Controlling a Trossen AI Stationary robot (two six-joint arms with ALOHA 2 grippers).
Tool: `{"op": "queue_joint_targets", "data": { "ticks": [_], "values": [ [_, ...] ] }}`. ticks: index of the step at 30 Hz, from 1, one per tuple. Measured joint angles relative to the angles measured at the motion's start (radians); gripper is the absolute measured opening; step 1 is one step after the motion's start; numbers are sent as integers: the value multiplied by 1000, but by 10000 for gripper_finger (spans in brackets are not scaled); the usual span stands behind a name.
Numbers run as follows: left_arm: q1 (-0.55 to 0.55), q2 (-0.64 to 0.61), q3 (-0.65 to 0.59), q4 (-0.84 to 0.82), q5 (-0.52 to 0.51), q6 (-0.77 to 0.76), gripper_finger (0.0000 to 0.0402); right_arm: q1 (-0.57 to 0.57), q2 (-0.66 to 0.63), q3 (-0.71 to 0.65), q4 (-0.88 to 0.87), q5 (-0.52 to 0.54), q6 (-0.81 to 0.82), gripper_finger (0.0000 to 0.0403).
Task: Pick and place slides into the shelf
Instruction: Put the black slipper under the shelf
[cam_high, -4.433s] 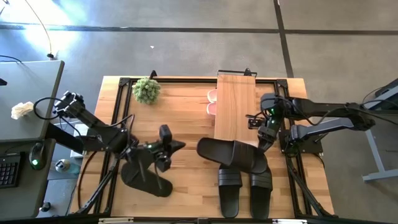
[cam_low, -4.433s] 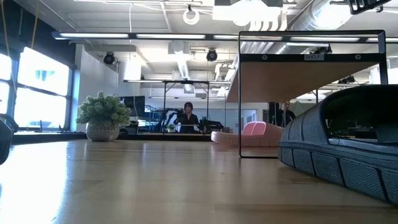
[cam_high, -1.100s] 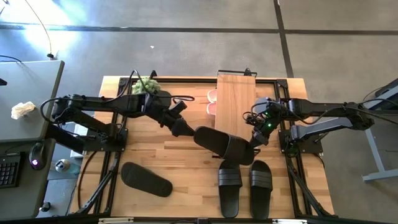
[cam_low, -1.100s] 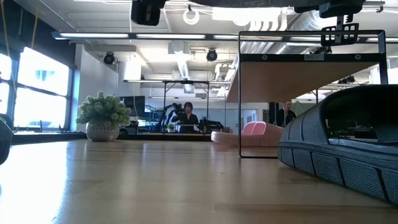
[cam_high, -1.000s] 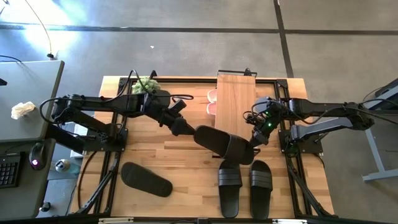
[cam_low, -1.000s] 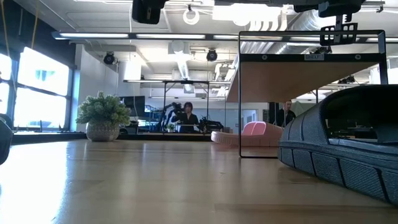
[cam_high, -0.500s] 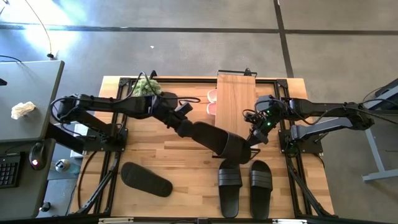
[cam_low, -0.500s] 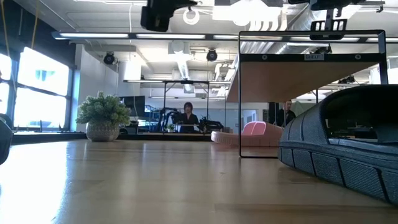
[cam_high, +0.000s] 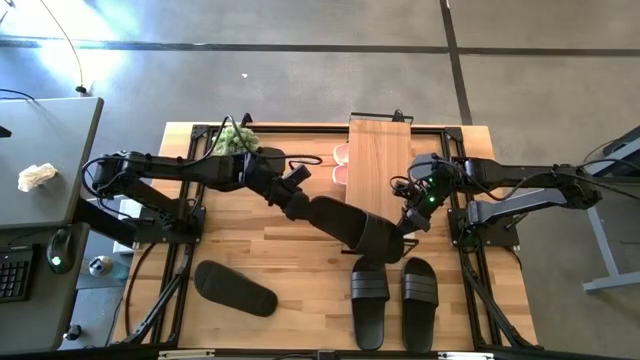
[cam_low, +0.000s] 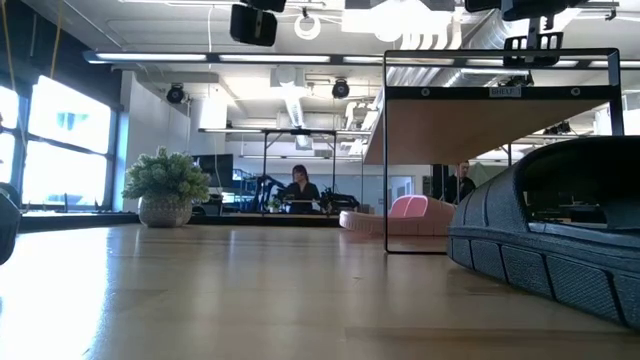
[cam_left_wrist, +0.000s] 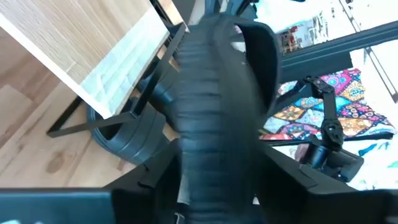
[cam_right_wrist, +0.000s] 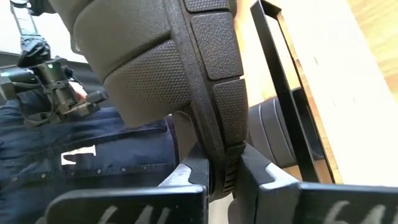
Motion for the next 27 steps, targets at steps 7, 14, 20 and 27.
{"op": "queue_joint_targets", "data": {
  "ticks": [7, 14, 20, 27],
  "values": [
    [0, -20, 0, -9, -25, 0, 114, 0, 0, 0, -19, 13, -7, 12],
    [0, -20, 0, -20, -74, 0, 90, 0, 0, 0, -23, 13, -7, 12],
    [14, -20, 0, -28, -87, 6, 88, 0, 0, 0, -24, 43, 1, 40],
    [49, -35, -2, -61, -80, 53, 87, 0, -4, 0, -19, 37, 28, 119]
  ]
}}
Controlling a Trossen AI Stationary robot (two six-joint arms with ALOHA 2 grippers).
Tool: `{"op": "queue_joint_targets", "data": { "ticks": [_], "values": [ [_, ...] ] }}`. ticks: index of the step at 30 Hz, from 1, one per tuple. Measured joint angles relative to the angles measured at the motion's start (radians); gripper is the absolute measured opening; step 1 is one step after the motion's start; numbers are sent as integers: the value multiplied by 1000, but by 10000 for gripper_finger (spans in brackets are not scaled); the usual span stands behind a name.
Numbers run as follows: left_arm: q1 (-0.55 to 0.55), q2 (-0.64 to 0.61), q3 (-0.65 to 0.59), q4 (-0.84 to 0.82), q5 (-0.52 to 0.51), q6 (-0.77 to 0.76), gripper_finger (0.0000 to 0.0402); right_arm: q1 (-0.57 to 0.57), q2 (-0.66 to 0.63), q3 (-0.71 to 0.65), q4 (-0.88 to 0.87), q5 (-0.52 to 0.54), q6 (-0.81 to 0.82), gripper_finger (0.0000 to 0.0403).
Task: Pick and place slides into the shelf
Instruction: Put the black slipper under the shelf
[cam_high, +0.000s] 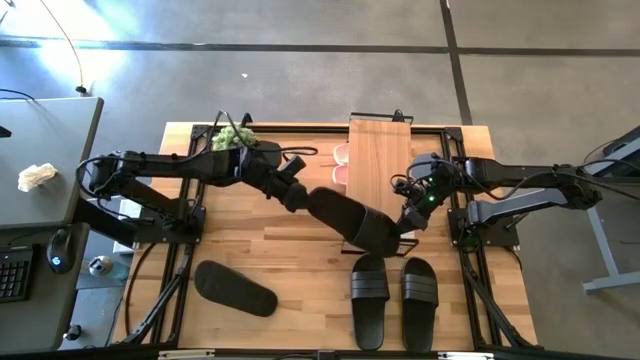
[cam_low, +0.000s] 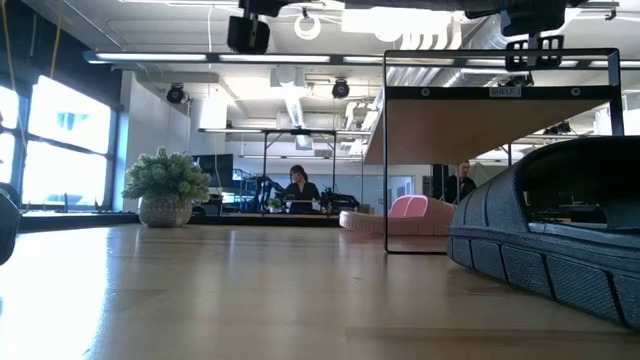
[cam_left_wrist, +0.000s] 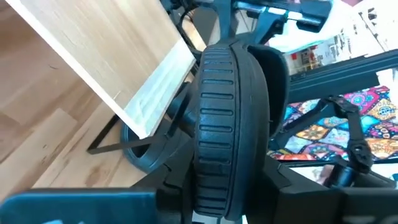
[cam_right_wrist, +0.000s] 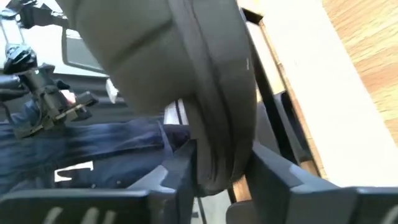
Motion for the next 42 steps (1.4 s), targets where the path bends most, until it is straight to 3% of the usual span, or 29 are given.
{"op": "queue_joint_targets", "data": {
  "ticks": [5, 9, 16, 22, 26, 29, 33, 38, 42],
  "values": [
    [34, -55, 1, -29, -5, 3, 68, 0, -33, 1, 4, -10, -1, 152],
    [71, -129, 0, -94, -42, 4, 60, 0, -105, 1, -17, 24, 0, 157],
    [117, -298, 1, -386, -289, 0, 72, 1, -259, 1, -80, 138, 18, 149],
    [116, -420, 1, -639, -455, -122, 61, 1, -341, 1, -87, 168, 10, 149],
    [114, -442, -13, -771, -446, -244, 65, 1, -360, 1, -110, 169, -7, 149],
    [114, -441, -72, -810, -350, -296, 68, 1, -361, 1, -138, 168, -6, 149],
    [62, -433, -242, -662, -281, -382, 57, 1, -359, 1, -172, 168, -9, 149],
    [48, -428, -481, -232, -293, -502, 57, 1, -360, 0, -177, 168, -8, 149],
    [48, -381, -639, -5, -343, -592, 64, 1, -359, 0, -176, 169, -8, 149]
  ]
}}
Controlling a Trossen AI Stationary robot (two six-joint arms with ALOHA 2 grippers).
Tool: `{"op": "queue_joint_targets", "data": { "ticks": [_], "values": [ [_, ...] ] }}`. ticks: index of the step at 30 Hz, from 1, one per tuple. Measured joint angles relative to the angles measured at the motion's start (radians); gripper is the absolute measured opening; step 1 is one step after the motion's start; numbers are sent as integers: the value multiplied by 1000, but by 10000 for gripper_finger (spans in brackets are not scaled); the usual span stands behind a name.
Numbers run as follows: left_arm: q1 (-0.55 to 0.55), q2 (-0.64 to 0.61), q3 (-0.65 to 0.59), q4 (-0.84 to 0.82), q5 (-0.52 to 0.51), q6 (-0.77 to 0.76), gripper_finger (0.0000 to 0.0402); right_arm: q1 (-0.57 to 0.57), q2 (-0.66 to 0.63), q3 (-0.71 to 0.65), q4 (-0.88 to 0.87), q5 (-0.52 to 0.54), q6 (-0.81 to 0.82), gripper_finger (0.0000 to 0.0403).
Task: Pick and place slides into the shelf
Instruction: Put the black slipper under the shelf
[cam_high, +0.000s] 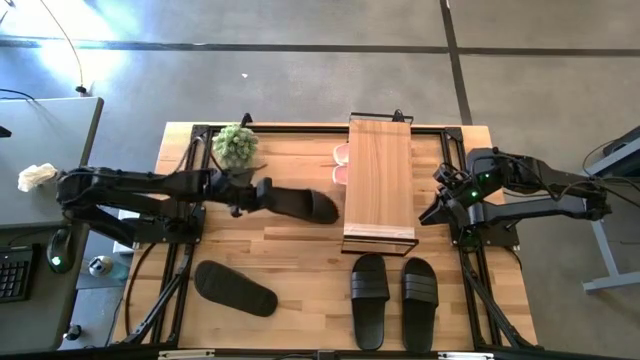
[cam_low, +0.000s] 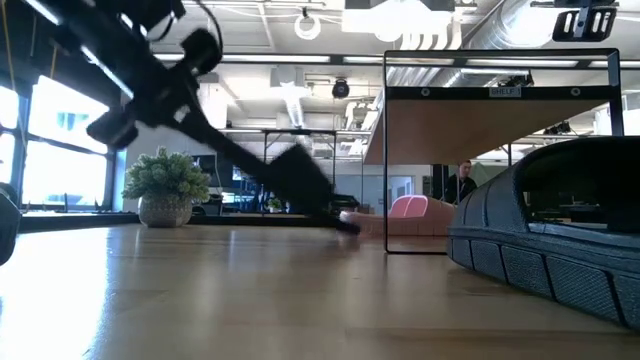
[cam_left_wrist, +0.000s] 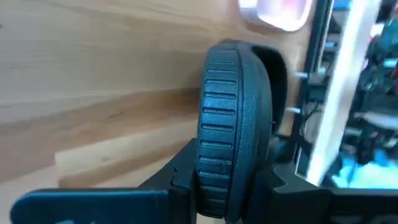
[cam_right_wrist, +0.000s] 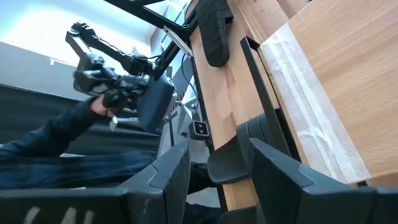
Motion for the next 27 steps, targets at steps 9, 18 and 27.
{"op": "queue_joint_targets", "data": {
  "ticks": [9, 18, 27],
  "values": [
    [-24, 239, -79, 427, -86, -60, 60, 0, 0, 0, 1, 61, 1, 149],
    [-33, 497, 2, 603, -127, -24, 60, 0, 0, 0, 1, 103, 50, 149],
    [-34, 569, 32, 657, -213, -24, 67, 0, 0, 0, 2, 123, 87, 149]
  ]
}}
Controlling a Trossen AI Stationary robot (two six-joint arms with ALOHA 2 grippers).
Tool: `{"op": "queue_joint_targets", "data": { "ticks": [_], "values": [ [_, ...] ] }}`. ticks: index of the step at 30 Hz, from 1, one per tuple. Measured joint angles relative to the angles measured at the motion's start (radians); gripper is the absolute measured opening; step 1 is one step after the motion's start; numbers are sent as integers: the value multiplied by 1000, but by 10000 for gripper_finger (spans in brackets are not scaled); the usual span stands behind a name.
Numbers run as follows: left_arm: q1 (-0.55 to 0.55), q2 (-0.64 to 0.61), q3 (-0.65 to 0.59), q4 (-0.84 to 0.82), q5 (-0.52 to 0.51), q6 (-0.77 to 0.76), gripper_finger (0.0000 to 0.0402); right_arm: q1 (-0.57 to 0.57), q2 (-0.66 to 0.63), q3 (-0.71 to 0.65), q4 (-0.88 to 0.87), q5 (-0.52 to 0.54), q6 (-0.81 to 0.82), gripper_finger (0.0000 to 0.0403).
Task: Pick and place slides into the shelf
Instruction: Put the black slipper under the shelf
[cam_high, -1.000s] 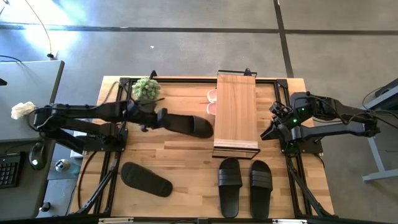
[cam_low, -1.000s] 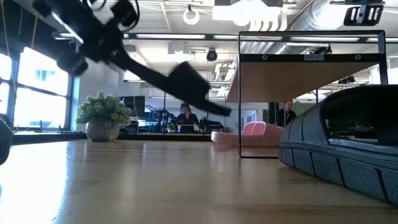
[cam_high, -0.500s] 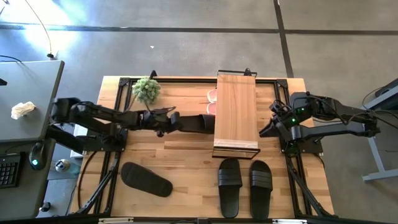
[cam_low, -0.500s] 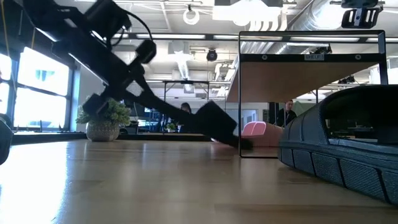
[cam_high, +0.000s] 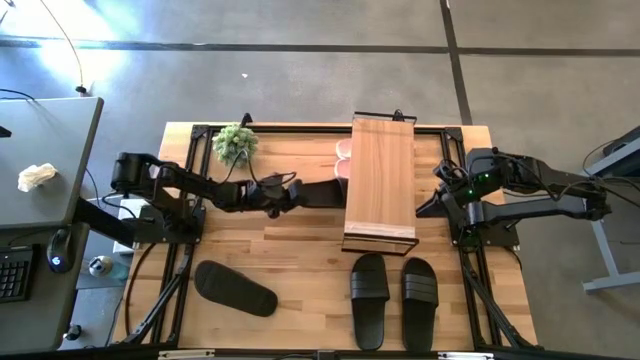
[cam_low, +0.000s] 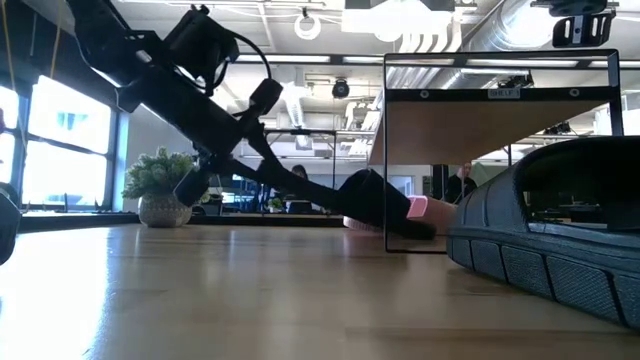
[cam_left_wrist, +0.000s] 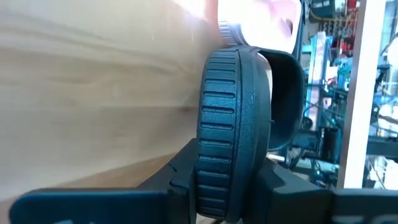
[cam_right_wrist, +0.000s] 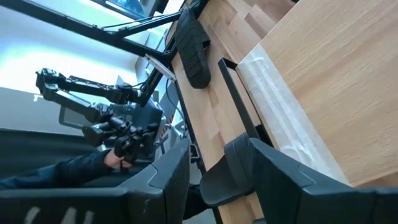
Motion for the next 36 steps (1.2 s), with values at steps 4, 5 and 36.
{"op": "queue_joint_targets", "data": {
  "ticks": [4, 5, 36],
  "values": [
    [1, 0, 0, 0, -8, 17, 61, 0, 0, 0, 0, 5, 0, 149],
    [1, 0, 0, 0, 0, 21, 59, 0, 0, 0, 0, 5, 0, 149],
    [1, 0, 0, 20, 135, 147, 69, -214, -76, -352, -4, 292, 343, 133]
  ]
}}
